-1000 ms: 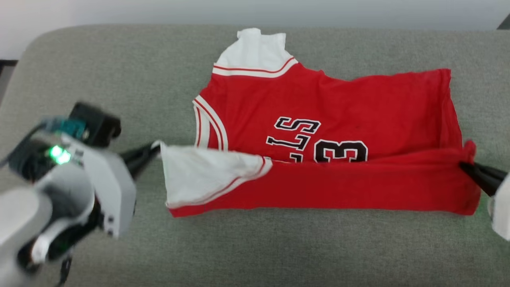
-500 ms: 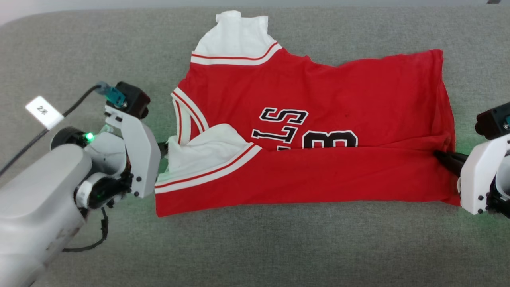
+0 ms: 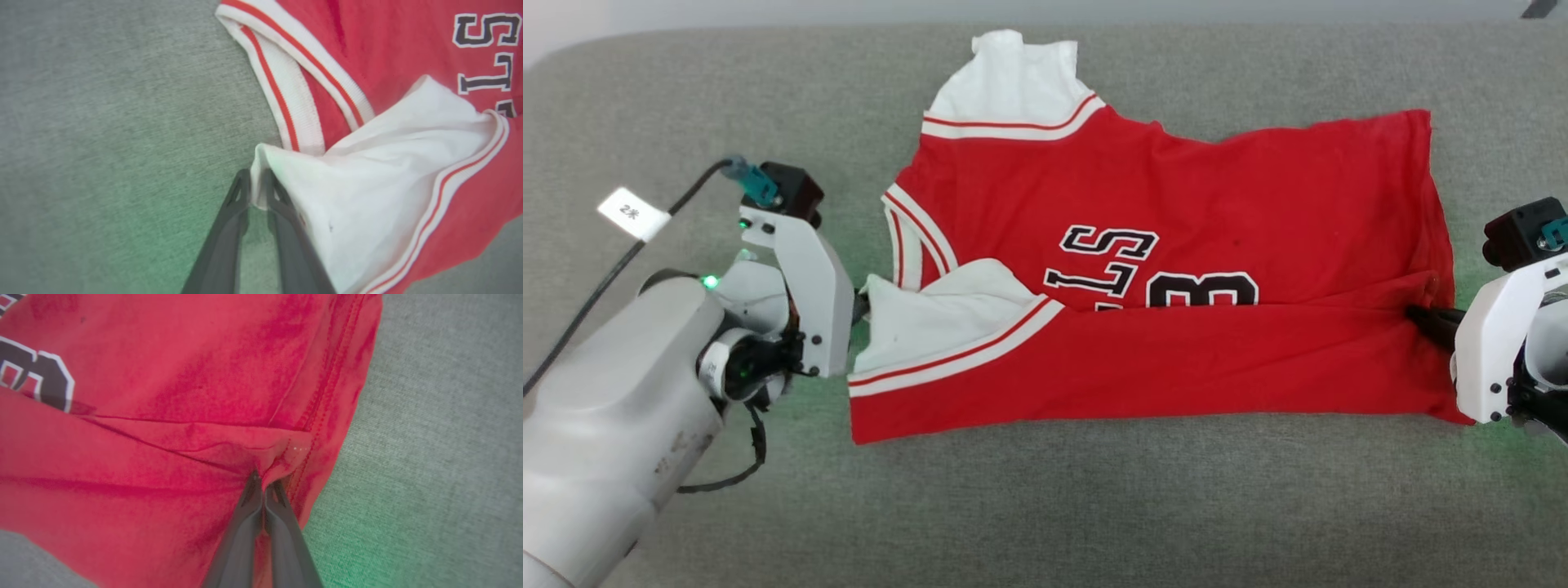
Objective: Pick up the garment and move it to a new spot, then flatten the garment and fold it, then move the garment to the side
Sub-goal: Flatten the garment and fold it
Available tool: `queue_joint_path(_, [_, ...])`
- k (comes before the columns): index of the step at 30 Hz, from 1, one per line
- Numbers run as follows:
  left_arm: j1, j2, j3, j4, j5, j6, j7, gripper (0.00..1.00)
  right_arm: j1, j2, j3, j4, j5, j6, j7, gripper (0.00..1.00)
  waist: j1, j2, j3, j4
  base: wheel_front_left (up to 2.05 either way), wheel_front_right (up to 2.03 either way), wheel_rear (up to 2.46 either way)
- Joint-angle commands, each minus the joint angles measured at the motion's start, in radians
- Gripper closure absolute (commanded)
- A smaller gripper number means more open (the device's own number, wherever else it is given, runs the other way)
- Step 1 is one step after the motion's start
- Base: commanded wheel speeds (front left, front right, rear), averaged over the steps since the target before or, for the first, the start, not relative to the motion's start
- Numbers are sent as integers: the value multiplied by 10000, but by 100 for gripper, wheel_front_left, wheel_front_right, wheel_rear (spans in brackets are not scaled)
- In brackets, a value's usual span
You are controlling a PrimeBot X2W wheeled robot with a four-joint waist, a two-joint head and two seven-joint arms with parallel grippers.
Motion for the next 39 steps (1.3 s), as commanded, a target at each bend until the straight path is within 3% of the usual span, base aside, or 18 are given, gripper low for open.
queue_joint_path(1, [-66,20,20,34,-24,13,-46,0,95,85,219,166,77,-11,27,100,0,-1,-167,102,0,0,0])
queue_joint_path(3, [-115,37,40,-49,46,-41,-161,0,44,25,284,224,165,-11,-55,88,0,-1,-332,190,0,0,0])
queue_joint_path(5, [-122,148,-35,-205,224,-63,-279,0,27,-42,359,257,205,-9,-124,65,0,-1,-499,293,0,0,0])
queue_joint_path(7, [-64,237,-44,-434,326,-80,-412,0,54,-99,362,224,244,-9,-326,0,0,-1,-665,401,0,0,0])
queue_joint_path(14, [530,750,131,-1739,288,323,-930,0,264,-205,112,-34,205,-9,-1539,0,0,-1,-1124,641,0,0,0])
queue_joint_path(23, [1621,1364,323,-3412,-783,1553,-179,0,1019,108,-1459,-750,-760,-11,-4273,0,0,-1,-1326,521,0,0,0])
queue_joint_path(32, [2233,1514,207,-3528,-1517,2369,689,0,2350,1282,-3817,-2408,-2638,-11,-5653,0,0,-1,-1237,-141,0,0,0])
queue_joint_path(36, [2348,1467,31,-3018,-1619,2683,1135,0,3052,2008,-4870,-3401,-3325,-11,-5629,0,0,-1,-1151,-445,0,0,0])
queue_joint_path(39, [2335,1304,23,-2557,-1641,2599,1084,0,3573,2499,-5346,-4113,-3610,-11,-5264,0,0,-1,-1047,-634,0,0,0])
